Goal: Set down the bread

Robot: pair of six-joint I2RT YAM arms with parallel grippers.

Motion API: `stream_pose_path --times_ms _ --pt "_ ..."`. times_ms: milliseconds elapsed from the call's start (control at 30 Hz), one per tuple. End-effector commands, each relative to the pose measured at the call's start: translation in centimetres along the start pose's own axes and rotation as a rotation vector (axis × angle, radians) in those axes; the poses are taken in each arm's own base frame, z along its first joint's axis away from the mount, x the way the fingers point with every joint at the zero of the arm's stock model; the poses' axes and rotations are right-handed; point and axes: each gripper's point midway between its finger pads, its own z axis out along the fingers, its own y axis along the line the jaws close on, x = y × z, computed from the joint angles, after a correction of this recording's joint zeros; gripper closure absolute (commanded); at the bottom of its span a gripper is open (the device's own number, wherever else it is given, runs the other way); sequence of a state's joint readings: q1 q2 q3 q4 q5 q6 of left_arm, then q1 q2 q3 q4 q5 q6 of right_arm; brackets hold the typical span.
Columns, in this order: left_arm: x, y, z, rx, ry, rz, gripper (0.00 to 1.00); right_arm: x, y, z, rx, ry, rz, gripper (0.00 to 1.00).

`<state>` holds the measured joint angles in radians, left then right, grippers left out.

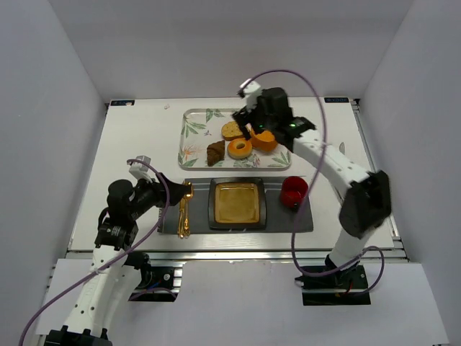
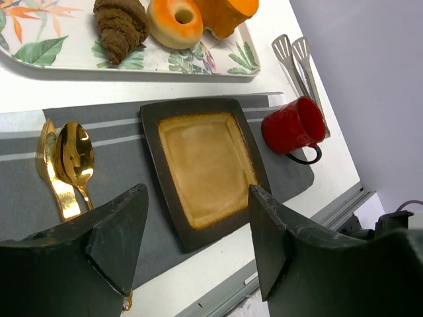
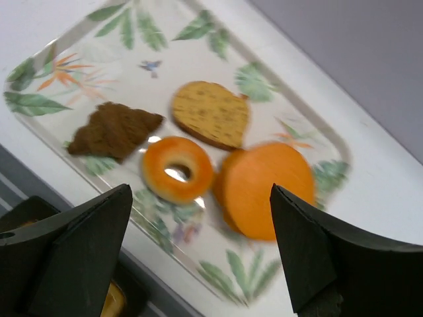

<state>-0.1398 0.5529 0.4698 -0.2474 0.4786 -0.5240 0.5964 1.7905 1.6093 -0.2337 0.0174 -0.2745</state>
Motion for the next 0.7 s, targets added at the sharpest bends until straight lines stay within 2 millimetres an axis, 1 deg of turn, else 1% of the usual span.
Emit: stream_pose_path --times_ms 0,33,67,100,133,167,200,233,267,300,333,400,433,500,533,633,667 --pt "-0.3 -0.4 0.3 0.030 -0.013 0.016 0.29 1.5 -3.2 -4.8 0.087 0.008 0.079 0.11" --pt "-0.1 -0.4 0.3 0.033 -0.006 0.014 0.29 3.0 -5.6 -5.9 0.124 0.025 0.083 0.11" --pt "-0.2 -0.4 0.4 0.035 -0.008 0.015 0.29 5.2 -7.8 -7.9 0.133 0.052 0.088 0.11" --pt "-0.3 -0.5 0.4 0.039 -0.012 0.018 0.29 5.7 -6.4 -8.4 0.069 0.061 0.094 0.11" --pt "-0.2 -0.3 0.5 0.037 -0.010 0.015 0.29 8.2 -9.7 -10.1 0.081 0.094 0.098 0.11" --pt "-0.2 -0.4 0.6 0.046 -0.013 0.016 0.29 9.7 -10.4 -11.3 0.050 0.110 0.121 0.11" --pt "0.0 -0.3 0.7 0.047 -0.007 0.012 0.29 12.9 -12.4 -13.3 0.059 0.143 0.216 0.16" --pt "-0.1 -0.4 0.8 0.051 -0.012 0.013 0.29 14.9 -13.2 -14.1 0.077 0.178 0.261 0.16" --pt "0.0 -0.5 0.9 0.061 -0.008 0.012 0.29 17.2 -14.2 -15.0 0.101 0.224 0.299 0.23" --pt "0.0 -0.4 1.0 0.061 -0.008 0.009 0.29 19.3 -14.7 -15.8 0.125 0.273 0.338 0.27" --pt "0.1 -0.5 1.1 0.069 -0.006 0.008 0.29 23.0 -15.1 -17.2 0.153 0.341 0.410 0.34" --pt "0.1 -0.4 1.3 0.076 -0.002 0.006 0.29 26.5 -15.5 -18.8 0.204 0.415 0.424 0.34" --pt "0.2 -0.4 1.4 0.078 0.002 0.006 0.29 28.8 -14.8 -18.9 0.221 0.449 0.429 0.30" --pt "0.1 -0.4 1.7 0.084 0.004 0.010 0.29 30.6 -14.8 -19.8 0.278 0.497 0.398 0.24" --pt "0.1 -0.5 1.8 0.087 0.009 0.010 0.29 32.0 -13.8 -19.8 0.271 0.527 0.404 0.17" --pt "-0.1 -0.5 2.1 0.092 0.009 0.012 0.29 33.2 -13.0 -19.8 0.255 0.551 0.402 0.11" --pt "-0.3 -0.6 2.1 0.095 0.005 0.013 0.29 33.8 -12.7 -19.6 0.245 0.560 0.408 0.11"
